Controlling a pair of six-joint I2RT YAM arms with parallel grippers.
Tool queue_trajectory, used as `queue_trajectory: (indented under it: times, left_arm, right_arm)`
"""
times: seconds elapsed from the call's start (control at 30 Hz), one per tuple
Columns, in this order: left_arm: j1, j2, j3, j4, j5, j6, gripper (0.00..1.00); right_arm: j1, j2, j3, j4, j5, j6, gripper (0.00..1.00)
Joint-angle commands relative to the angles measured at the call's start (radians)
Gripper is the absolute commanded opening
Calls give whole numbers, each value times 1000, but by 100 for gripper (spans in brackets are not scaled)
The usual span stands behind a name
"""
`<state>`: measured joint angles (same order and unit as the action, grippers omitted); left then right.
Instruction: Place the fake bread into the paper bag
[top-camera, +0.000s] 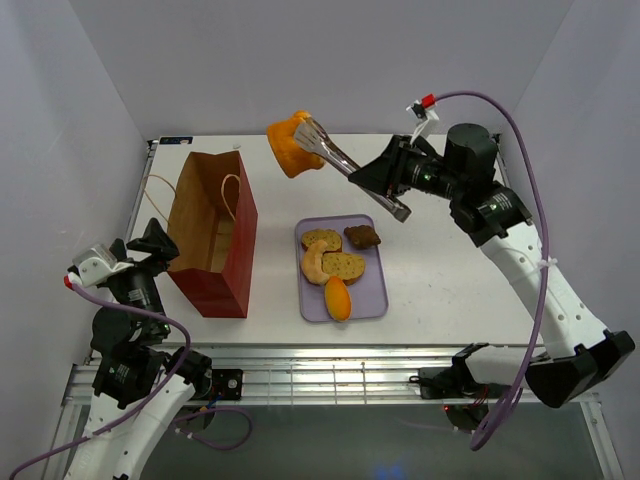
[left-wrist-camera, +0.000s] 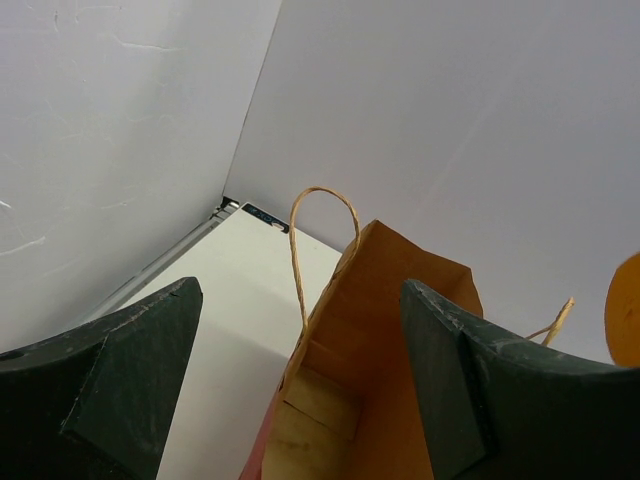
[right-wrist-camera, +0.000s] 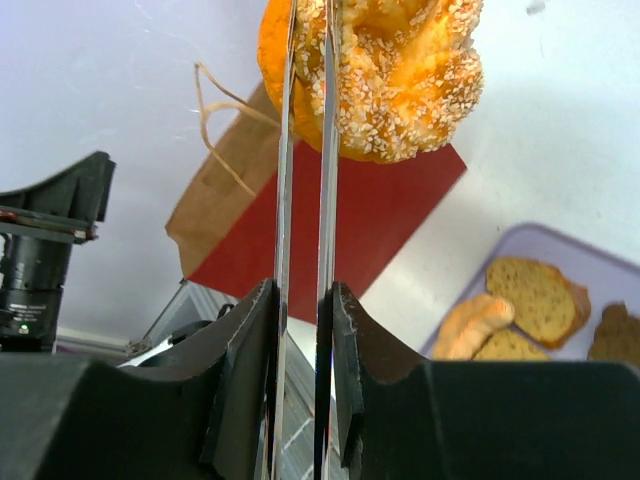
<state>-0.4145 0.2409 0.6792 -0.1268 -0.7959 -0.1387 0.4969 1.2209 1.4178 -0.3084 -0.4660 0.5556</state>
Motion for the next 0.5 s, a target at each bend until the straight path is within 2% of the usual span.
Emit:
queue_trajectory:
  times: [0.0,0.3,0.47]
  left_arm:
    - [-3,1,-6,-4,-2,7,90]
    - [-3,8,-4,-5,4,4,90]
    - [-3,9,-4,-7,6,2,90]
  right_arm:
    - [20,75,165,86,-65,-37,8]
    - [98,325,418,103,-128,-57,8]
    - [155,488,624,78,-192,-52,8]
